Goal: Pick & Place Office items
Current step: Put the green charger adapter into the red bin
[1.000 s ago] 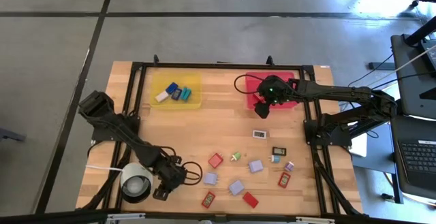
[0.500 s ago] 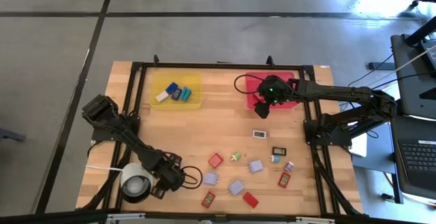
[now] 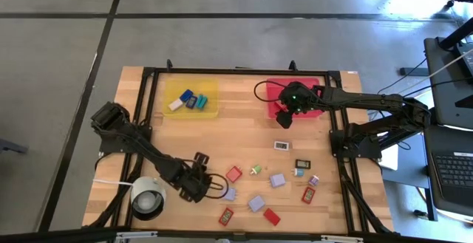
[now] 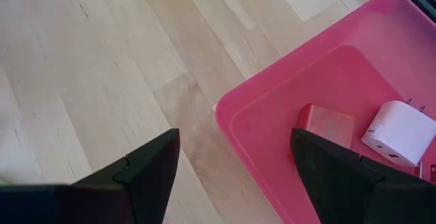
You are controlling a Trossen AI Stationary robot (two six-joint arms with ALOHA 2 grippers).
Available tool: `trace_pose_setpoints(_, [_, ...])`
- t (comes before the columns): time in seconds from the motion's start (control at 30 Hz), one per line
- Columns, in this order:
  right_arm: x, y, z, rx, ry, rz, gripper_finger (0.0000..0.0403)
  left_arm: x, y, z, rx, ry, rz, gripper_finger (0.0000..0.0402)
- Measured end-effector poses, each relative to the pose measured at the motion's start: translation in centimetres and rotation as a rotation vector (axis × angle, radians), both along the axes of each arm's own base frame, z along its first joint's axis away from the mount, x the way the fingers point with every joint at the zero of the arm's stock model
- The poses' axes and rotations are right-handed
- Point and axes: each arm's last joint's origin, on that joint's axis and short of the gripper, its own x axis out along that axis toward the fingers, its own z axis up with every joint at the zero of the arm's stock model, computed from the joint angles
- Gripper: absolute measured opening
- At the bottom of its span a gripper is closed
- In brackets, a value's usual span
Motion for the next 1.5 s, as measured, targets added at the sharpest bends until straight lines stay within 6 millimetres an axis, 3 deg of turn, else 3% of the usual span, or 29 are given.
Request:
trace_pose_setpoints(0.37, [0.0,0.0,0.0,0.0,-0.001,0.0,0.0284,5.3,5.7,3.0,0.265,-0.124,-0.042,0.015])
trace_pose_setpoints(0.63, [0.0,0.0,0.0,-0.001,-0.004,0.0,0.0284,8.5,11.7,4.7,0.341,-0.277,0.184,0.015])
trace_pose_setpoints(0.77, [0.5,-0.1,0.4,-0.018,-0.059,0.0,0.0284,9.4,14.6,5.2,0.275,-0.361,0.32,0.015])
trace_pose_setpoints(0.97, [1.3,-0.4,1.2,-0.057,-0.181,0.003,0.0284,10.5,18.1,5.7,0.019,-0.466,0.392,0.0149])
trace_pose_setpoints(1.13, [1.9,-0.6,1.8,-0.082,-0.264,0.003,0.0284,10.8,20.1,6.0,-0.081,-0.512,0.392,0.015])
trace_pose_setpoints(1.33, [2.6,-0.8,2.9,-0.05,-0.42,-0.069,0.0284,11.0,21.4,6.8,0.155,-0.583,0.473,0.0152])
trace_pose_setpoints(1.5, [2.9,-0.8,3.3,0.11,-0.524,-0.13,0.0284,11.6,21.6,7.9,0.22,-0.692,0.45,0.0151])
